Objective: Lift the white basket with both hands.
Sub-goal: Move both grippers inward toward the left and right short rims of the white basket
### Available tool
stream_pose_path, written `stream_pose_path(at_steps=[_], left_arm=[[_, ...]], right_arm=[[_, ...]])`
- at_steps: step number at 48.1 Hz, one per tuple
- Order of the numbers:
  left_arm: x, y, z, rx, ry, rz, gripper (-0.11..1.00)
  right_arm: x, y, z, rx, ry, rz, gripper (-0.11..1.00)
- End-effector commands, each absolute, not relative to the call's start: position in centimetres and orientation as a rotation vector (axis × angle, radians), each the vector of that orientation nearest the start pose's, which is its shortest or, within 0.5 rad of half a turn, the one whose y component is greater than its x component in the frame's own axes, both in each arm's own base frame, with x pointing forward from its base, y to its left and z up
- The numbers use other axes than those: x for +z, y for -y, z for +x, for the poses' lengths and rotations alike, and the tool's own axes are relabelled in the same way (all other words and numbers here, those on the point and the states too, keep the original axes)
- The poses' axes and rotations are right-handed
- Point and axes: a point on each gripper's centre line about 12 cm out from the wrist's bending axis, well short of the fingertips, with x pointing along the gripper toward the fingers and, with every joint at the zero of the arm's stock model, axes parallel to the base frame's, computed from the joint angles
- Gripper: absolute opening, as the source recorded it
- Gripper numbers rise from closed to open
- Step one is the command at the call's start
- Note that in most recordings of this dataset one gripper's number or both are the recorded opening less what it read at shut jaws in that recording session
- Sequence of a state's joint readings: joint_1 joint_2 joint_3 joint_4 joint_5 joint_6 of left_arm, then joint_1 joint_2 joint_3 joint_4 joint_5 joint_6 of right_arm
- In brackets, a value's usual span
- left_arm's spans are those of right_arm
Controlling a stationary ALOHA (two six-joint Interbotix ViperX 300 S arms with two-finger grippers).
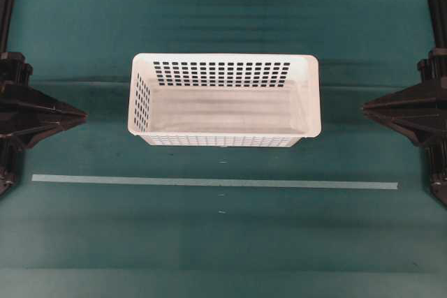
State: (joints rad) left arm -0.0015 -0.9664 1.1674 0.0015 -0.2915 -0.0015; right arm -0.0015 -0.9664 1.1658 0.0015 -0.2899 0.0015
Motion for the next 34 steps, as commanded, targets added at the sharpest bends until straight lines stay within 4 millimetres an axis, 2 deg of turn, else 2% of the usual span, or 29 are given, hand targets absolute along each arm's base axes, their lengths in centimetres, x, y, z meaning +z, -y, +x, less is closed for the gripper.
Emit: stream_pose_path(at_steps=[1, 5, 9, 13, 22, 34], left_arm=[[31.0, 0.0, 20.2, -0.001, 0.103, -0.031, 0.14], [31.5, -0.3, 20.5, 0.009, 0.076, -0.086, 0.09], [32.0, -0.5, 20.7, 0.019, 0.049, -0.133, 0.00], [32.7, -0.7, 20.9, 0.032, 0.035, -0.180, -0.03], [34.0, -1.5, 21.4, 0.071, 0.003, -0.351, -0.03], [34.4, -2.5, 23.2, 0.163, -0.134, -0.656, -0.03]], right_arm=[[30.6, 0.1, 20.0, -0.006, 0.112, 0.024, 0.14], [31.1, 0.5, 20.2, -0.028, 0.082, 0.139, 0.19], [31.0, 1.0, 20.4, -0.057, -0.003, 0.246, 0.07], [30.9, 1.3, 20.5, -0.083, -0.109, 0.371, 0.01], [32.3, 3.3, 20.6, -0.201, -0.226, 0.640, 0.00], [32.4, 5.0, 21.4, -0.335, -0.399, 0.856, 0.00]])
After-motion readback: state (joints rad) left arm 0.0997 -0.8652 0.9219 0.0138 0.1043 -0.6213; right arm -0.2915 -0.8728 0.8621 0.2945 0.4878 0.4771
